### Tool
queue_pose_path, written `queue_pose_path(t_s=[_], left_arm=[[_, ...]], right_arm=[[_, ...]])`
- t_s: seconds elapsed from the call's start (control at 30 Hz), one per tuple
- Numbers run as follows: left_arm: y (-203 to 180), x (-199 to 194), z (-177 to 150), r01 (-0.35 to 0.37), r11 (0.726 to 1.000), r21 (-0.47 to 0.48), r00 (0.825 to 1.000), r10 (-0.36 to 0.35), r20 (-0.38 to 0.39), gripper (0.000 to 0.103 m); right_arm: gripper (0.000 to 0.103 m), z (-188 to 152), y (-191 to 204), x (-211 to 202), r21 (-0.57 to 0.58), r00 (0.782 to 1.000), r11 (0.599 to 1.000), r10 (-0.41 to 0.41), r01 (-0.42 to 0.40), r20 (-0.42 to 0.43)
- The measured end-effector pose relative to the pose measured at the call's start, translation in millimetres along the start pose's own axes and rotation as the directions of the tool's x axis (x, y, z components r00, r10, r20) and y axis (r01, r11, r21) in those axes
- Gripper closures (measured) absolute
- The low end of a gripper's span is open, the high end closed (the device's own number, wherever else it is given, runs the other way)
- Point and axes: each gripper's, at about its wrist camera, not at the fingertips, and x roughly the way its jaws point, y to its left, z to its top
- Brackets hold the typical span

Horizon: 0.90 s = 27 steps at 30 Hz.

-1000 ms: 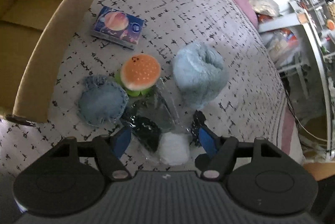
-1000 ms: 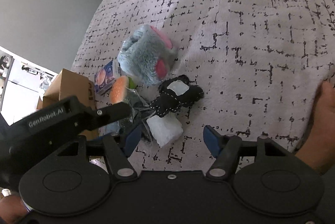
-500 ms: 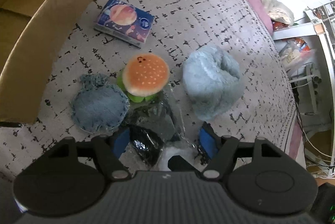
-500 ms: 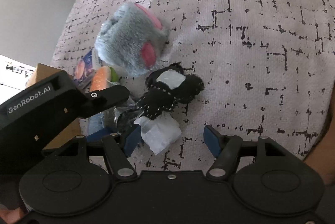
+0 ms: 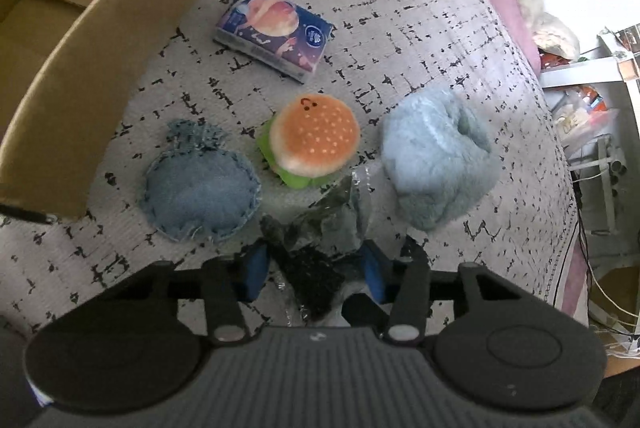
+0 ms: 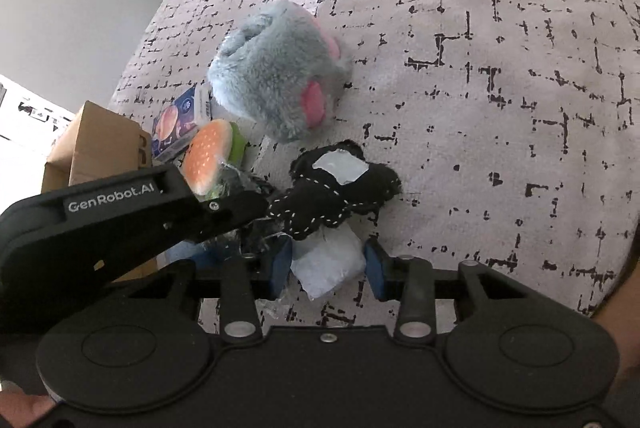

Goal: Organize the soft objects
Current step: 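Grasp the black plastic bag with the left tool while the right tool grasps the white tissue, then carry the black bag with the left tool into the box while the right tool carries the white tissue there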

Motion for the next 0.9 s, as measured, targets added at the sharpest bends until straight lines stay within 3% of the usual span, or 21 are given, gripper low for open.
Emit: queue_pose_path(t_s=[0.2,0.57,0.9], left_arm=[[-0.1,-15.7,-6.8,0.003,1.0,-0.012,0.999,-0.002,0.038,0.059],[-26.3,-64.8,-25.8,-0.005,0.995,0.096,0.989,-0.01,0.148,0.059],[-36.6,-114.6,-34.7,-0.022,0.991,0.134,0.963,-0.015,0.27,0.059]], right_arm=[[0.065,-6.6,0.5,-15.8,-0.01,0.999,1.0,0.008,-0.007,0.032],[0.065,-18.4,-9.1,-70.8,-0.029,0.984,0.998,0.067,-0.063,0.163],[0.065,-28.3,-14.8,-100.2,-0.058,0.953,0.987,0.159,-0.149,0.257]])
